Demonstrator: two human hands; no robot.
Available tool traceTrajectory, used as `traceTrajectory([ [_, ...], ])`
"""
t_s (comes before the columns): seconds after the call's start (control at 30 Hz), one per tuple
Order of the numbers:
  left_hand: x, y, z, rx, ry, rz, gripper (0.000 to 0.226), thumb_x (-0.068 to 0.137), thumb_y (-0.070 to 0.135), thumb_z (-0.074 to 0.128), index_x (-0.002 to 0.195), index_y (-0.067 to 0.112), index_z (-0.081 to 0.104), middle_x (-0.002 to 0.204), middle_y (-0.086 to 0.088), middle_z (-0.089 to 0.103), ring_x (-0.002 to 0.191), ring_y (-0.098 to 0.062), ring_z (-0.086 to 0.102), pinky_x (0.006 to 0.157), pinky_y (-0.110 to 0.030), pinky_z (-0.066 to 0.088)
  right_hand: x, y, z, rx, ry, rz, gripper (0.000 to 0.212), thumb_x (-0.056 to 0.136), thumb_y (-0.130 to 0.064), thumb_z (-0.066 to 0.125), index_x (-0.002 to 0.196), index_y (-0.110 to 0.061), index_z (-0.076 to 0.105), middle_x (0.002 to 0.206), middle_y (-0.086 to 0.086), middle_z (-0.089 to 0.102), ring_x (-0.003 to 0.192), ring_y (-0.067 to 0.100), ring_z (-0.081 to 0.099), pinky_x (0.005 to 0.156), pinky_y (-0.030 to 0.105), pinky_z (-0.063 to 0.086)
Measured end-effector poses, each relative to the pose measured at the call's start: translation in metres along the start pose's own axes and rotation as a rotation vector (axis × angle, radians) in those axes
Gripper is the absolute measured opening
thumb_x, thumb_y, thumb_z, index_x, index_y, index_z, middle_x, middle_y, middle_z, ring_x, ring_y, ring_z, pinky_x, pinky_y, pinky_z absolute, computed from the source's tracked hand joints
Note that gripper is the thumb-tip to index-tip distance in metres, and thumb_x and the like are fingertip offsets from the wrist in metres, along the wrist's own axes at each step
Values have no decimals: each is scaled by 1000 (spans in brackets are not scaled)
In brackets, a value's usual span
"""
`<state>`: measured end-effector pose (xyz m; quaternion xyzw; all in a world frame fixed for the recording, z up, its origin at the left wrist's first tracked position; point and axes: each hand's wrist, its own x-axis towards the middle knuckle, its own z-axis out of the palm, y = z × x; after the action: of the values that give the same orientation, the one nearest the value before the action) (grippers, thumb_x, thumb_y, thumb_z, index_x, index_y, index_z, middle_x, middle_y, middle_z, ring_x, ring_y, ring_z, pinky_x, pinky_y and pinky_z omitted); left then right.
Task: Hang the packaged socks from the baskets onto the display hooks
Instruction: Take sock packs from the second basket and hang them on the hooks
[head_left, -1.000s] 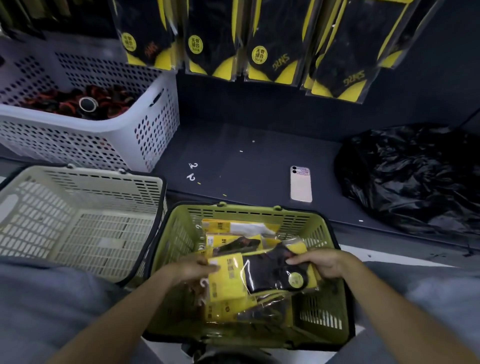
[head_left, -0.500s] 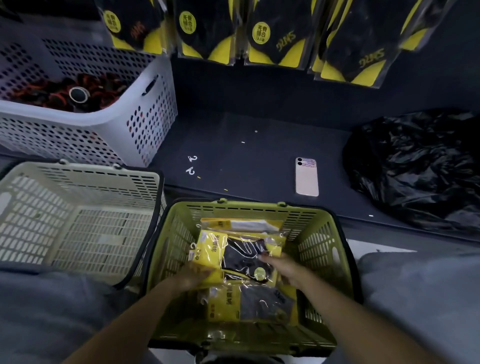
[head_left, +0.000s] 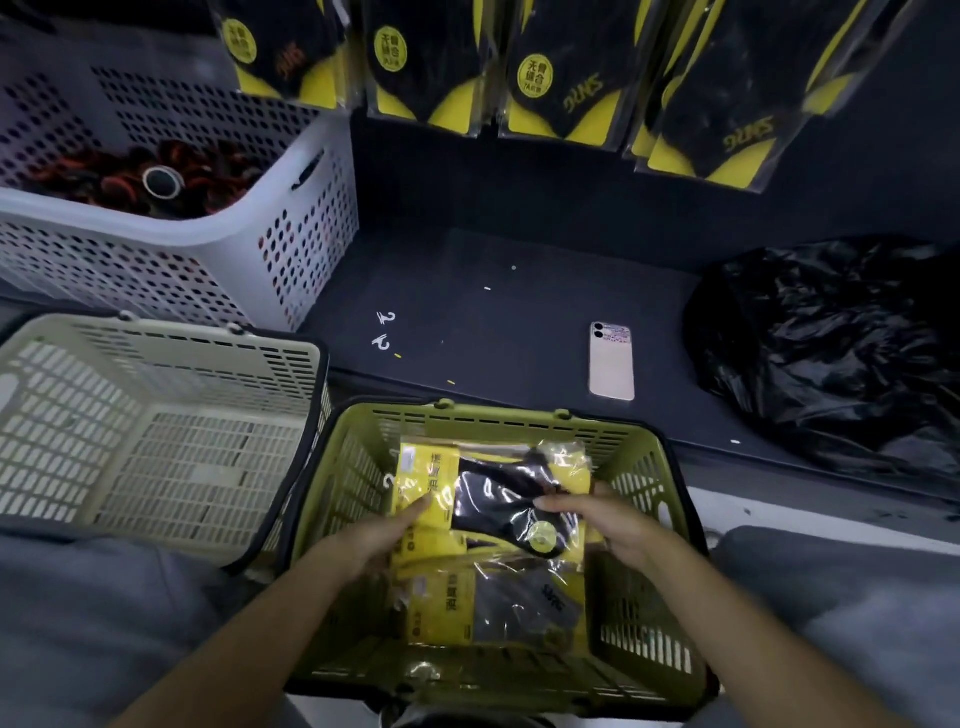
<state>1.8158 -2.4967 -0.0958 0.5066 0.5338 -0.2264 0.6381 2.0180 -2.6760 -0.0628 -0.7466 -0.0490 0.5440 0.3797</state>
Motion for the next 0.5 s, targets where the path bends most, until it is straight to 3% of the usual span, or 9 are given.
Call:
traceTrajectory([
  [0.07,-16,29,11,-54,114,163,88,74,69,57,139,13,41,144,-14,43,130,-32,44,110,-42,32,-24,-19,-20,114,59,-106,64,64,-26,81,120,-10,54,108,-4,64,96,11,58,77,28,45],
  [0.17,-45,71,29,-299,467,480,83,69,54,75,134,14,44,132,-7,49,108,-20,56,89,-18,46,-62,-47,-38,326,153,-260,48,61,-20,80,107,-18,67,90,-6,76,85,12,68,74,28,50],
  [0.2,-55,84,35,-360,535,553,86,67,52,78,136,17,41,136,-6,43,111,-19,52,88,-17,42,-73,-53,-40,371,159,-302,45,62,-21,80,105,-19,67,86,-6,76,84,15,69,74,30,51],
  [0.33,-92,131,50,-519,669,801,98,63,50,81,141,26,26,147,0,20,126,-19,36,95,-25,32,-100,-75,-39,487,202,-403,75,48,-33,83,119,-16,61,106,5,73,99,25,69,76,35,52],
  [0.4,-107,149,53,-526,728,919,99,63,52,80,141,26,26,146,3,18,124,-15,33,96,-25,32,-109,-87,-40,545,204,-455,74,51,-31,81,121,-17,60,108,5,73,102,25,68,80,36,52],
  [0.5,-123,167,50,-405,798,1044,94,65,62,73,136,24,24,142,2,22,118,-14,37,91,-26,33,-119,-101,-44,630,221,-531,68,55,-28,79,119,-19,60,106,2,74,96,22,71,72,34,54],
])
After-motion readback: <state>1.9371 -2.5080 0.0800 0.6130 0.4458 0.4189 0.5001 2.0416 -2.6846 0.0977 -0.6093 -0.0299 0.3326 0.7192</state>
